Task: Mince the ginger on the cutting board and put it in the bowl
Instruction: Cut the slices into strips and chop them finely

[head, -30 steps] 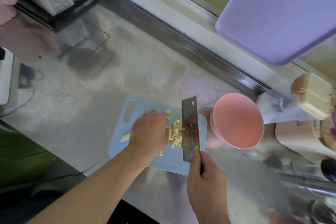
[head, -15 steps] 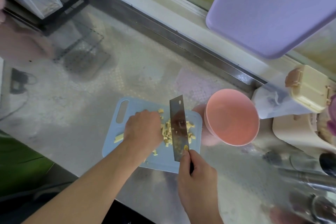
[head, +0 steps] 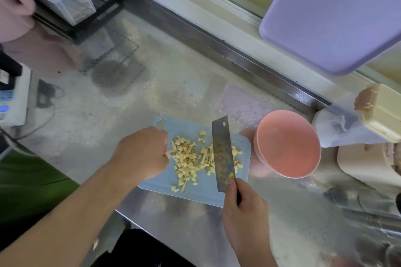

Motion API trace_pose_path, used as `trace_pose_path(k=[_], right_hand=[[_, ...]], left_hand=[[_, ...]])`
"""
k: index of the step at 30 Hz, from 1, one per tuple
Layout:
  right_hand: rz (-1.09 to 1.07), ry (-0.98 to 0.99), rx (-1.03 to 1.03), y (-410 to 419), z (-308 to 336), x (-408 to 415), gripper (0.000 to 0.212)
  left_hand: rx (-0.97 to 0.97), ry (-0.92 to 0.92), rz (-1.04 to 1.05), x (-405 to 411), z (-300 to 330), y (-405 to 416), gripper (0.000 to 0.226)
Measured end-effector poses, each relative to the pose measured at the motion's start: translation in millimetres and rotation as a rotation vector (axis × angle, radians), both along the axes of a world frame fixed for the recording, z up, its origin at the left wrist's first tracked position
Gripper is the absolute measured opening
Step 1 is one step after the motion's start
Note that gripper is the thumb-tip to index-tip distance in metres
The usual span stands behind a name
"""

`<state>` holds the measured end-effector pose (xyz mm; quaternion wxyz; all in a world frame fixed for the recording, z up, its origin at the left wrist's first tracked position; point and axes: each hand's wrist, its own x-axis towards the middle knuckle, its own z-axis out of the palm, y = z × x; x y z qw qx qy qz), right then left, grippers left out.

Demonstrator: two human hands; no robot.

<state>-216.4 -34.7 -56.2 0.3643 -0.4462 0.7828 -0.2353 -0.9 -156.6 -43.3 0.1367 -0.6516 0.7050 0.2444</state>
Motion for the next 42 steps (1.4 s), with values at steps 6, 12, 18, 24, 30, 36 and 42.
trace_pose_path(k=[6, 12, 18, 24, 30, 36, 42], right_hand=[[-0.011, 0.012, 0.024, 0, 3, 0, 0.045], [-0.022, 0.026, 0.031, 2, 4, -2, 0.045], [-0.028, 0.021, 0.045, 7, 2, -7, 0.044], [-0.027, -0.007, 0.044, 4, 2, -4, 0.045], [-0.015, -0.018, 0.04, -1, 0, 4, 0.045], [-0.017, 0.024, 0.063, -3, -2, 6, 0.042], [-0.041, 0.078, 0.067, 0, 1, -4, 0.045]], left_hand=[[-0.132, 0.149, -0.029, -25, -11, 20, 0.007], [-0.197, 0.212, -0.064, -75, -37, 30, 0.026], [-0.242, 0.252, 0.034, -75, -43, 28, 0.019], [-0.127, 0.398, 0.278, -25, -23, 18, 0.008], [-0.106, 0.298, 0.314, 29, -26, 24, 0.009], [-0.214, 0.264, 0.194, 20, -29, 42, 0.016], [-0.051, 0.272, -0.017, -26, -31, 59, 0.029]])
